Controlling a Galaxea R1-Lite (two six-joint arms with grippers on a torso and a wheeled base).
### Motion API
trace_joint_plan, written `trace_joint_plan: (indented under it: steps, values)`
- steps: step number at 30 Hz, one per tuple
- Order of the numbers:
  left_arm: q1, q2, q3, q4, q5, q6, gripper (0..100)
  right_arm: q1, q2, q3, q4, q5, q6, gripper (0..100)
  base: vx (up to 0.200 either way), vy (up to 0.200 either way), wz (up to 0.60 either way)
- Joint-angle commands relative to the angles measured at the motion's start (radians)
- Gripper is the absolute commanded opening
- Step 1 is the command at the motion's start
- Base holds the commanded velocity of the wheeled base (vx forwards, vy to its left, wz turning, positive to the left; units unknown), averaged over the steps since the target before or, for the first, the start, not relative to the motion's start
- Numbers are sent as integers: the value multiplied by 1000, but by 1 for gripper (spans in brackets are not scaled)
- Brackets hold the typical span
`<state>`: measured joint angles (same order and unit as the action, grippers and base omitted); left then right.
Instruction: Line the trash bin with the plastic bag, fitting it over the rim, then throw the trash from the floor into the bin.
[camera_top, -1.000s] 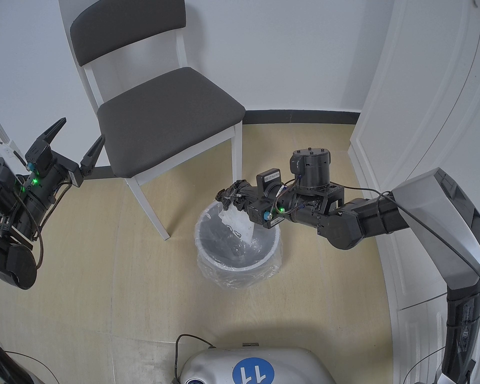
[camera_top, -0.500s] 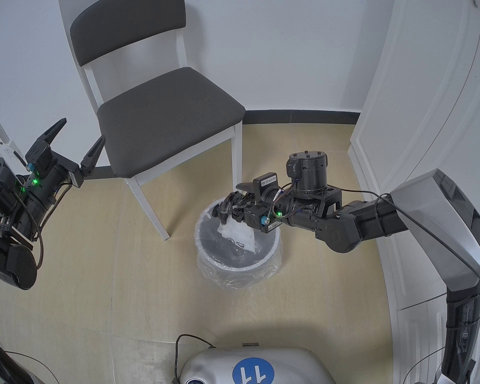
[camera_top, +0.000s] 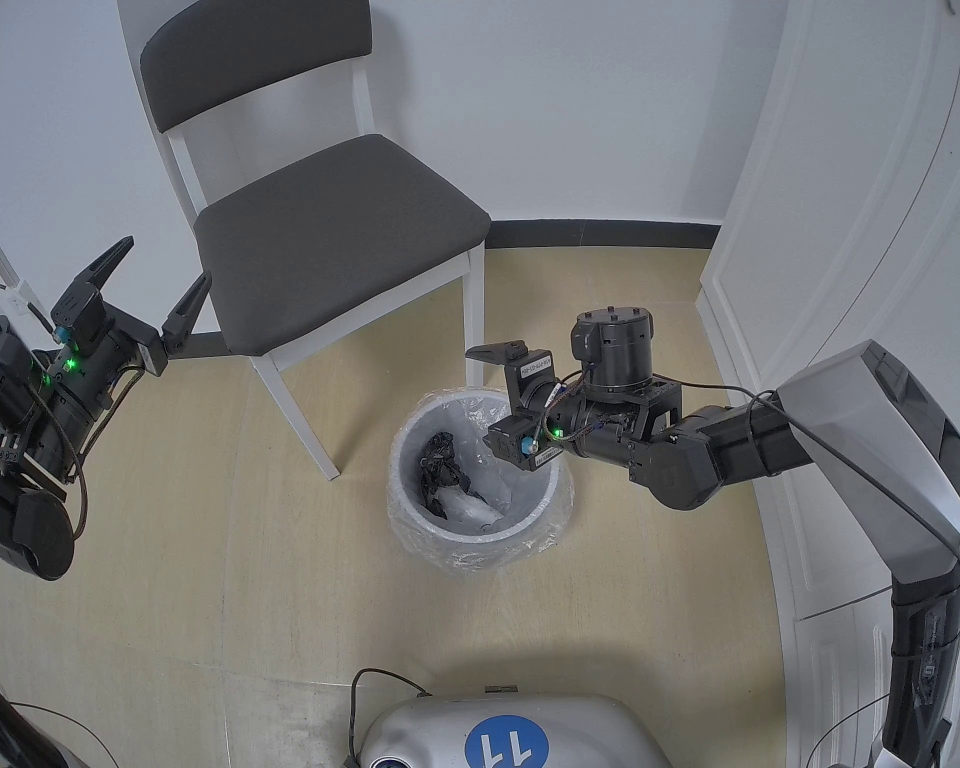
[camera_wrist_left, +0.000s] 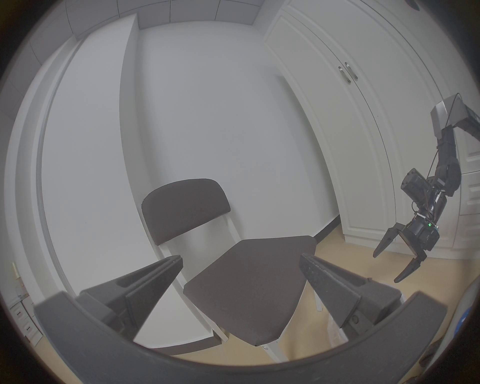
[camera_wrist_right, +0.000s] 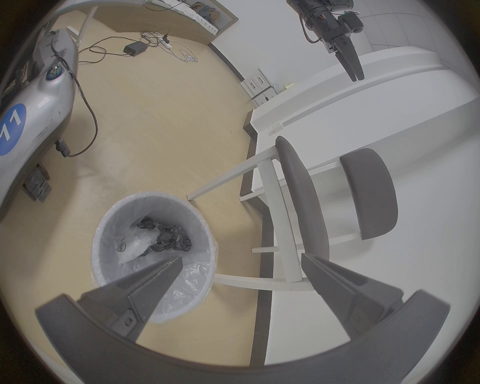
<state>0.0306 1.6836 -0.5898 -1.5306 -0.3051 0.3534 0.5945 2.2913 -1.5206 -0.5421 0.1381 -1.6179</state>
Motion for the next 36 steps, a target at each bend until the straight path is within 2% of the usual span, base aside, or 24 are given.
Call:
trace_joint_plan:
  steps: [1, 2, 4, 5, 6, 8, 9, 12, 13, 14, 15, 16, 19, 22, 25, 27, 30, 32, 35, 36]
  values:
    - [-5, 2, 1, 0, 1, 1, 100, -4, -13, 20, -2, -2, 3, 100, 0, 0, 0]
    - [-5, 2, 1, 0, 1, 1, 100, -4, -13, 20, -2, -2, 3, 100, 0, 0, 0]
    - [-18, 5, -1, 0, 1, -1, 100, -25, -87, 57, -16, -17, 75, 100, 0, 0, 0]
    - [-20, 7, -1, 0, 1, -1, 100, -27, -90, 59, -16, -18, 84, 100, 0, 0, 0]
    - [-32, 10, -5, 0, 0, -4, 100, -41, -154, 93, -22, -60, 240, 100, 0, 0, 0]
    - [-44, 13, -10, 1, -2, -10, 100, -47, -202, 112, -33, -98, 369, 100, 0, 0, 0]
    - [-63, 14, -13, 3, -3, -16, 100, -51, -245, 126, -55, -146, 515, 100, 0, 0, 0]
    - [-126, 38, -25, 20, -22, -44, 100, -65, -306, 111, -93, -324, 865, 100, 0, 0, 0]
    - [-155, 54, -64, 43, -43, -51, 100, -76, -325, 96, -88, -380, 952, 100, 0, 0, 0]
    - [-175, 67, -107, 72, -54, -53, 100, -90, -332, 82, -84, -413, 1004, 100, 0, 0, 0]
    - [-175, 67, -107, 72, -54, -53, 100, -90, -332, 82, -84, -413, 1004, 100, 0, 0, 0]
    - [-212, 107, -248, 202, -55, -54, 100, -147, -342, 63, -79, -465, 1118, 100, 0, 0, 0]
    - [-245, 142, -450, 415, -37, -83, 100, -225, -346, 88, -78, -472, 1280, 100, 0, 0, 0]
    - [-278, 199, -654, 573, 57, -217, 100, -266, -342, 103, -73, -479, 1461, 100, 0, 0, 0]
    - [-291, 261, -864, 687, 198, -358, 100, -308, -322, 114, -73, -486, 1564, 100, 0, 0, 0]
    - [-279, 265, -914, 747, 239, -386, 100, -335, -314, 135, -73, -500, 1590, 100, 0, 0, 0]
    - [-238, 226, -906, 814, 250, -387, 100, -366, -309, 165, -73, -525, 1621, 100, 0, 0, 0]
    - [-186, 133, -840, 896, 250, -393, 100, -407, -317, 180, -73, -538, 1642, 100, 0, 0, 0]
    - [-153, 56, -782, 914, 250, -395, 100, -441, -339, 192, -75, -546, 1642, 100, 0, 0, 0]
    - [-150, -4, -740, 919, 250, -399, 100, -458, -381, 215, -73, -569, 1641, 100, 0, 0, 0]
